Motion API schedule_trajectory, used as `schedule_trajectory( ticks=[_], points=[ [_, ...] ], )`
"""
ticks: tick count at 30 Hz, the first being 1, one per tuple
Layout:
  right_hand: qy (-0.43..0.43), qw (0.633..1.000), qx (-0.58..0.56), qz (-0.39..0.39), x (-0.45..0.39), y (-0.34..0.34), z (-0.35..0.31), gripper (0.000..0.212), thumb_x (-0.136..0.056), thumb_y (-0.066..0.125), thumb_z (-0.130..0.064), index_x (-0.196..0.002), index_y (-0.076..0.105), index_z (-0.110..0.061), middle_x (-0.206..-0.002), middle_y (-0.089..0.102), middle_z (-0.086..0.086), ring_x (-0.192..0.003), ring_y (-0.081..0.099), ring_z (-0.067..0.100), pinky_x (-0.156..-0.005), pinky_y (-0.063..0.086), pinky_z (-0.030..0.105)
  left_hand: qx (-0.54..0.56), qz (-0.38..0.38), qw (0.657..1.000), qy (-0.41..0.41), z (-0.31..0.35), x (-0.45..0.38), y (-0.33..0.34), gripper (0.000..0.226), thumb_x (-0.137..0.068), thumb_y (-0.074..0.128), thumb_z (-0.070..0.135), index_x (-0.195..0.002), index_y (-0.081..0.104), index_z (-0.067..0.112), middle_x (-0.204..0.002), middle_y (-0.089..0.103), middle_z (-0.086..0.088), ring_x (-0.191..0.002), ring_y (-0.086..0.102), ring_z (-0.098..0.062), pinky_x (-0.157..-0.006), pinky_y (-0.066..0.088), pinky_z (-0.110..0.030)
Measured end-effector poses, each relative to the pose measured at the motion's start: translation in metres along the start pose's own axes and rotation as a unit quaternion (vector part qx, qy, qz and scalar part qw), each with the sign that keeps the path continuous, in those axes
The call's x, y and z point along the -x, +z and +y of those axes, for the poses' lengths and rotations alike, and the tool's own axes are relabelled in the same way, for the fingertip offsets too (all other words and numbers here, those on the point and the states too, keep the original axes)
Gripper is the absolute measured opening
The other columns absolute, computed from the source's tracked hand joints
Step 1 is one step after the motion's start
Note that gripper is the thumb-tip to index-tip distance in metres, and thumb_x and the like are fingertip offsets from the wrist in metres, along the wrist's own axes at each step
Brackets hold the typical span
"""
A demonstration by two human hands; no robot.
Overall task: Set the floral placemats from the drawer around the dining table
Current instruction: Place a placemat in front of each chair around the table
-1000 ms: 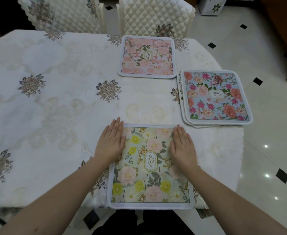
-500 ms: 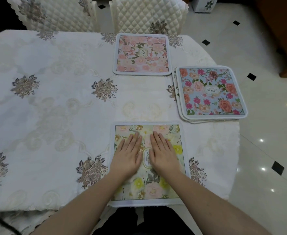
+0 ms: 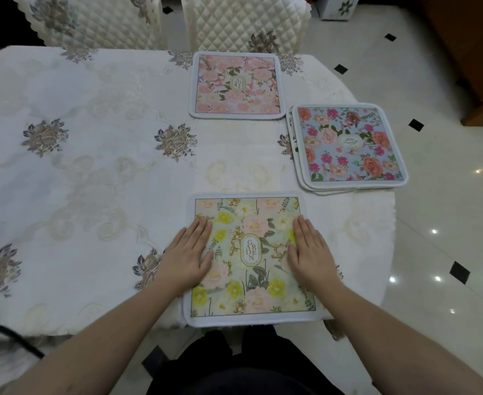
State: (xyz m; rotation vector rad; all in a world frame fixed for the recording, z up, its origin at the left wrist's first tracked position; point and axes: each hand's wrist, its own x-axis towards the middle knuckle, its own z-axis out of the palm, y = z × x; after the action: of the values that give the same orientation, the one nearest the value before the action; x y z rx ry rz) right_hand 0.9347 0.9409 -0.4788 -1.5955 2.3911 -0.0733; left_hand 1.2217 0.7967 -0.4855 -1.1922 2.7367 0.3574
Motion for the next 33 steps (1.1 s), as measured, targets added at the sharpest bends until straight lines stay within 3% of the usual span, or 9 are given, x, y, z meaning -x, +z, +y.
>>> schedule_trajectory(
  ticks=[4, 8, 12, 15, 17, 20, 25, 33],
  points=[
    [-0.003, 1.0, 0.03, -0.009, 0.01, -0.005, 0.012, 0.062, -0.1, 0.014, -0.042, -0.156, 0.007, -0.018, -0.164, 0.005, -0.004, -0.149, 0.0, 0.007, -0.12, -0.006, 0.025, -0.033, -0.005, 0.999, 0.007, -0.016, 0.013, -0.003, 0.064, -0.102, 0.014, 0.051, -0.157, 0.008, 0.02, -0.165, 0.007, 0.003, -0.151, 0.003, -0.01, -0.121, -0.004, -0.034],
    [0.039, 0.999, 0.008, 0.027, 0.027, -0.002, -0.01, 0.067, -0.094, 0.01, -0.038, -0.154, 0.023, -0.011, -0.162, 0.02, 0.001, -0.15, 0.012, 0.013, -0.12, -0.002, 0.027, -0.037, 0.02, 0.999, -0.022, -0.012, 0.021, -0.007, 0.064, -0.102, 0.016, 0.047, -0.155, 0.019, 0.011, -0.162, 0.02, -0.005, -0.149, 0.019, -0.018, -0.12, -0.009, -0.032],
    [0.019, 0.998, -0.053, 0.018, 0.046, 0.008, -0.07, 0.071, -0.091, 0.006, -0.04, -0.155, 0.02, -0.011, -0.163, 0.014, 0.002, -0.15, 0.006, 0.013, -0.122, -0.001, 0.03, 0.047, 0.039, 0.998, -0.033, 0.03, 0.036, -0.003, 0.06, -0.103, 0.012, 0.038, -0.157, 0.005, 0.012, -0.164, 0.001, -0.004, -0.151, -0.002, -0.016, -0.118, -0.011, -0.03],
    [0.014, 0.998, -0.06, 0.011, 0.059, 0.025, -0.108, 0.069, -0.092, 0.01, -0.038, -0.155, 0.018, -0.011, -0.163, 0.01, 0.0, -0.15, 0.004, 0.011, -0.122, 0.0, 0.031, 0.116, 0.031, 0.992, -0.034, 0.067, 0.045, 0.006, 0.062, -0.1, 0.007, 0.037, -0.157, 0.011, 0.011, -0.164, 0.007, -0.003, -0.151, 0.002, -0.015, -0.12, -0.005, -0.031],
    [0.012, 0.999, -0.027, 0.016, 0.068, 0.037, -0.118, 0.064, -0.095, 0.019, -0.034, -0.153, 0.027, -0.008, -0.161, 0.021, 0.004, -0.149, 0.015, 0.014, -0.121, 0.006, 0.032, 0.116, 0.015, 0.993, -0.03, 0.082, 0.051, 0.015, 0.062, -0.099, 0.013, 0.035, -0.154, 0.023, 0.008, -0.162, 0.02, -0.007, -0.15, 0.014, -0.019, -0.123, 0.004, -0.035],
    [0.006, 1.0, 0.007, 0.019, 0.074, 0.045, -0.119, 0.059, -0.097, 0.027, -0.031, -0.149, 0.034, -0.005, -0.158, 0.03, 0.008, -0.146, 0.026, 0.019, -0.118, 0.014, 0.037, 0.085, 0.009, 0.996, -0.014, 0.088, 0.061, 0.026, 0.059, -0.099, 0.025, 0.032, -0.15, 0.034, 0.003, -0.157, 0.032, -0.012, -0.146, 0.028, -0.025, -0.118, 0.011, -0.042],
    [-0.014, 0.999, 0.025, 0.016, 0.075, 0.043, -0.115, 0.06, -0.098, 0.025, -0.033, -0.152, 0.028, -0.006, -0.16, 0.024, 0.008, -0.149, 0.019, 0.018, -0.119, 0.01, 0.037, 0.039, 0.002, 0.999, 0.031, 0.081, 0.066, 0.031, 0.064, -0.098, 0.03, 0.041, -0.153, 0.03, 0.007, -0.16, 0.026, -0.009, -0.148, 0.023, -0.024, -0.119, 0.014, -0.047],
    [-0.091, 0.996, 0.014, -0.007, 0.083, 0.035, -0.074, 0.058, -0.101, 0.026, -0.036, -0.153, 0.027, -0.01, -0.161, 0.022, 0.005, -0.149, 0.019, 0.016, -0.121, 0.014, 0.037, 0.003, -0.023, 0.999, 0.049, 0.069, 0.068, 0.027, 0.066, -0.099, 0.025, 0.049, -0.156, 0.023, 0.015, -0.163, 0.019, -0.002, -0.15, 0.017, -0.018, -0.12, 0.014, -0.043]
  ],
)
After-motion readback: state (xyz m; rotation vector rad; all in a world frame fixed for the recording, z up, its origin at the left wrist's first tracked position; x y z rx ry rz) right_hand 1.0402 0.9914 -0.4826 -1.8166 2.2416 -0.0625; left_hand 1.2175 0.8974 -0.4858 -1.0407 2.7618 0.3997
